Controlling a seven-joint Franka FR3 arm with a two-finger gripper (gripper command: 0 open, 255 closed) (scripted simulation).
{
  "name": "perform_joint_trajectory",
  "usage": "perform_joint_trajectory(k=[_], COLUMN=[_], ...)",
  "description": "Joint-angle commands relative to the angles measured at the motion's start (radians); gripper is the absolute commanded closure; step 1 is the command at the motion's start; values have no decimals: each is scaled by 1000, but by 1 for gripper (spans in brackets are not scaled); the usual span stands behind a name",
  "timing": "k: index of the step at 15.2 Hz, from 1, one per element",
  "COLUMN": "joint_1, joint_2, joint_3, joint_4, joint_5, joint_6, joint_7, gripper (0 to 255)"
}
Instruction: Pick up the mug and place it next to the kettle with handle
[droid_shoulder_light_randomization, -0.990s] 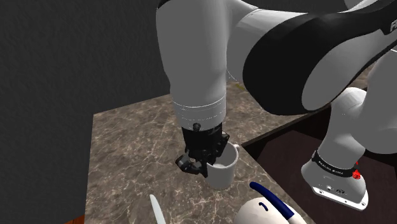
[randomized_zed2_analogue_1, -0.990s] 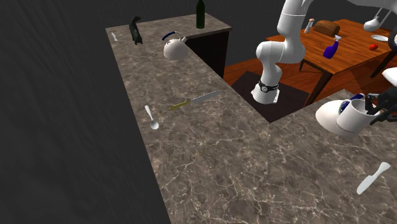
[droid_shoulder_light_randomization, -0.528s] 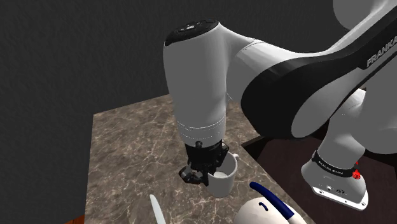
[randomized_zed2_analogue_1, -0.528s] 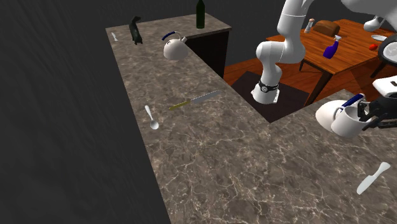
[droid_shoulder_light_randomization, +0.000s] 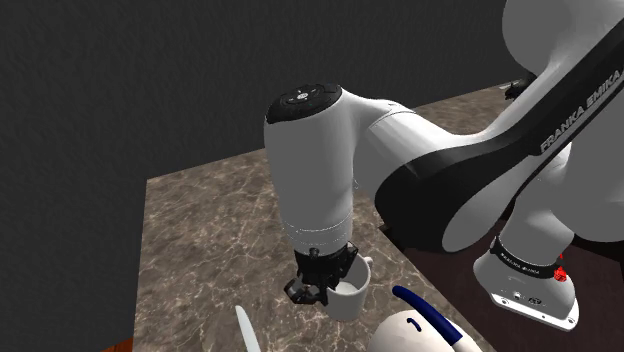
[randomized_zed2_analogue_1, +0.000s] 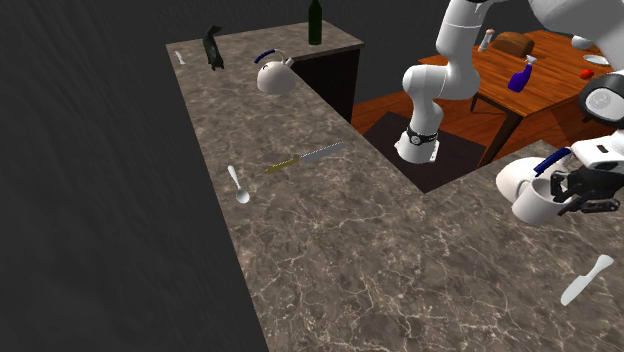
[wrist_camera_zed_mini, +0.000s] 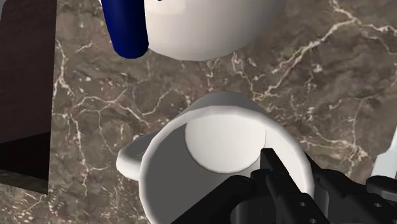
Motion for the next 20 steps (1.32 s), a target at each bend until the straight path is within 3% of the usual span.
perform_joint_trajectory(k=[1,6,14,15,20], joint_1=[0,2,2,2,2], joint_2=[14,57,57,57,57], joint_3=[0,1,1,1,1], joint_4=[-16,-51,-51,-51,-51], joint_5=[-8,-35,-35,-35,-35], joint_6=[29,100,100,100,100], joint_7=[4,24,24,24,24], gripper=[255,255,255,0,0])
